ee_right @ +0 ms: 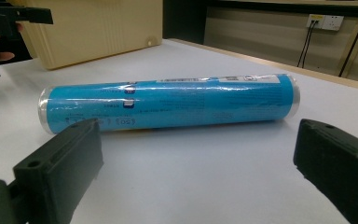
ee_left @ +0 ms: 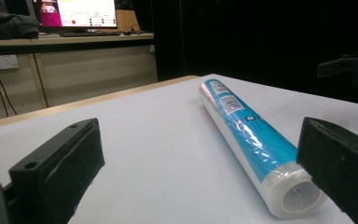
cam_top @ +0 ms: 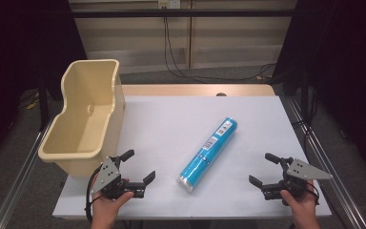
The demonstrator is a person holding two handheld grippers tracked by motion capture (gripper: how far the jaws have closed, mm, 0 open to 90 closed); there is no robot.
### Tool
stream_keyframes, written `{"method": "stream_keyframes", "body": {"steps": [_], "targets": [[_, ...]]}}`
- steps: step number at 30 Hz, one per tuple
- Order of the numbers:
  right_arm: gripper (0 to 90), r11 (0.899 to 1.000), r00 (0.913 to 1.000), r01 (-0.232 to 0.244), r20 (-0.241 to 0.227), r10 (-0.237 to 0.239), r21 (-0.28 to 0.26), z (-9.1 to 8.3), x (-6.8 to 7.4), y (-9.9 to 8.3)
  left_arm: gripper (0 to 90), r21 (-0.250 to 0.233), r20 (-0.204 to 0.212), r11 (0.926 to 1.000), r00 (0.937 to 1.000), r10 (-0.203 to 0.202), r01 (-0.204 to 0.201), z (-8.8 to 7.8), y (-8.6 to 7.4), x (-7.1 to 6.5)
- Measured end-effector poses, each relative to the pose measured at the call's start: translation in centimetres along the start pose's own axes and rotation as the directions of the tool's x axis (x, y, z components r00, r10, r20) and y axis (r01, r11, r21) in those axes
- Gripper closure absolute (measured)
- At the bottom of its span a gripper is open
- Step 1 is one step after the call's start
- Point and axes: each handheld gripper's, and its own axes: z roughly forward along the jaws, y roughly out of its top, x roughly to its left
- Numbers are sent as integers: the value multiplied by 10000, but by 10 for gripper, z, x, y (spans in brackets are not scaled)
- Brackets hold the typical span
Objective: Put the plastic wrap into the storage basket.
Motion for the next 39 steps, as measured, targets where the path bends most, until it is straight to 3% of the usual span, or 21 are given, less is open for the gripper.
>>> {"method": "stream_keyframes", "body": {"steps": [15,20,26,33,39], "targets": [[11,10000,10000,39,-4,-39,-27,0,0,0,4,135,-79,9999,10000,-29,30,10,3,-4],[11,10000,10000,6,-9,-6,-42,0,0,0,6,356,-162,9994,9999,-39,45,20,4,-5],[11,10000,10000,35,-18,-35,-3,1,0,0,6,425,-102,9986,9994,-324,328,34,8,-10],[11,10000,10000,39,0,-39,-3,2,-1,0,8,888,194,9956,9993,-323,305,54,11,-19],[11,10000,10000,59,-13,-59,36,2,-1,0,8,1590,302,9869,9990,-331,279,72,10,-23]]}}
